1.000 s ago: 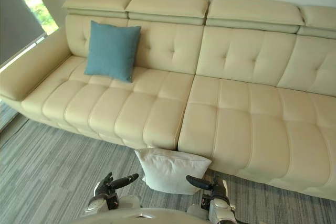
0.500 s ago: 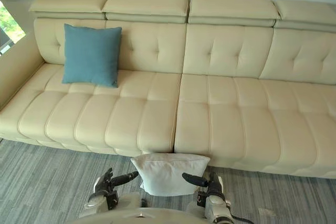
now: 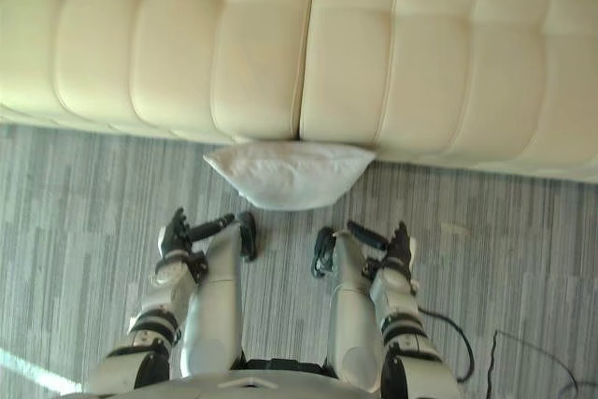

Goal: Pick up cushions and gather them together orderly.

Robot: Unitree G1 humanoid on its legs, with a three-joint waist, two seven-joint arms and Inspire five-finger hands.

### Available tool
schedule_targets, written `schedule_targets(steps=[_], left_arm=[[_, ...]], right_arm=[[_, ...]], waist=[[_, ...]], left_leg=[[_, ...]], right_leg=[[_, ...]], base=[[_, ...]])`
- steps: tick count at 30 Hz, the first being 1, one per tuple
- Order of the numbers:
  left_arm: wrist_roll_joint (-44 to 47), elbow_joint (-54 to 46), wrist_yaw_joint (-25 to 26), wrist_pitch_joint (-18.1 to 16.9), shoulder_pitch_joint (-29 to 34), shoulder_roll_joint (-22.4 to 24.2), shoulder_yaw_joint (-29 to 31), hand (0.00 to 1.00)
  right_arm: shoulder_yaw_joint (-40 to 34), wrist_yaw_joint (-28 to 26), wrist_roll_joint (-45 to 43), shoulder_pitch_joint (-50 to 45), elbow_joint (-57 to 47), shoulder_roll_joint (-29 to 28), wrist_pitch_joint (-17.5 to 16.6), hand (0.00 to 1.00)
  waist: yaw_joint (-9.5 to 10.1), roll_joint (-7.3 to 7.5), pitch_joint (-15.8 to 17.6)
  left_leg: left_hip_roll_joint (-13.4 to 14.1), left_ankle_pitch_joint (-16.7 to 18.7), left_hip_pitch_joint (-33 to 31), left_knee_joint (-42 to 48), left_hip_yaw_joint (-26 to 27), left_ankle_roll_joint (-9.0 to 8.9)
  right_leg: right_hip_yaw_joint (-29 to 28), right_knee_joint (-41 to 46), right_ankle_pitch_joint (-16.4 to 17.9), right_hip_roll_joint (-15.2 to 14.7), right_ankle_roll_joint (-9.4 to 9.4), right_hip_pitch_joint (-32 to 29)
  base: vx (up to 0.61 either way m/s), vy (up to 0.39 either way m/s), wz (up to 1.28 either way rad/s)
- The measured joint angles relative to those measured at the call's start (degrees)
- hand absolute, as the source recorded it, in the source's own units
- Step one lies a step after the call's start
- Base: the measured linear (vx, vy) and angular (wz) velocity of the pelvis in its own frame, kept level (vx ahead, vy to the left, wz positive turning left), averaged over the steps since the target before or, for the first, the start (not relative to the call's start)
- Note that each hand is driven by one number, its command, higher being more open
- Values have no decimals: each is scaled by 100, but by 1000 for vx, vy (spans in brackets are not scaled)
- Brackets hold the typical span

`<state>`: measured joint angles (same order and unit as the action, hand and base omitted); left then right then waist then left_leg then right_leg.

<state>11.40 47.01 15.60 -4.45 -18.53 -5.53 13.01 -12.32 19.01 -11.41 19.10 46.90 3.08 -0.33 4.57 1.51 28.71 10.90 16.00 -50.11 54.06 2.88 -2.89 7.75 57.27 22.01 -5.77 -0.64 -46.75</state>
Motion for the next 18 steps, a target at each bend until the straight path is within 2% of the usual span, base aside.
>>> schedule_targets(steps=[2, 11, 12, 13, 18], left_arm=[[51, -245, 69, -5, -323, -1, -29, 100], [48, -719, 343, -29, -1377, 15, -290, 100], [48, -748, 382, -31, -1467, 24, -367, 100], [47, -772, 426, -36, -1583, 46, -489, 0], [47, -869, 584, -39, -1952, 181, -785, 0]], right_arm=[[18, 5, -3, 449, -163, 11, -30, 100], [360, 195, -24, 1673, -509, -53, -128, 100], [392, 237, -25, 1782, -522, -83, -128, 0], [432, 312, -25, 1849, -574, -103, -129, 0], [464, 448, -188, 2112, -627, -237, -172, 0]], waist=[[2, 2, 69], [-14, 8, 120], [-15, 9, 120], [-19, 9, 121], [-63, 13, 122]], left_leg=[[-12, -62, -474, 156, -53, 12], [-30, -326, -1541, 213, -160, -27], [-30, -350, -1608, 204, -179, -41], [-32, -389, -1687, 183, -193, -54], [-79, -597, -1829, -34, -210, -104]], right_leg=[[20, 184, -4, -30, -8, -462], [85, 396, -131, -34, -51, -1555], [98, 404, -142, -31, -50, -1624], [113, 408, -157, -32, -61, -1705], [144, 394, -225, -62, -70, -1929]], base=[[-46, 39, 5], [-46, 3, 1], [-32, 10, 2], [-15, 11, 4], [-15, 13, 7]])
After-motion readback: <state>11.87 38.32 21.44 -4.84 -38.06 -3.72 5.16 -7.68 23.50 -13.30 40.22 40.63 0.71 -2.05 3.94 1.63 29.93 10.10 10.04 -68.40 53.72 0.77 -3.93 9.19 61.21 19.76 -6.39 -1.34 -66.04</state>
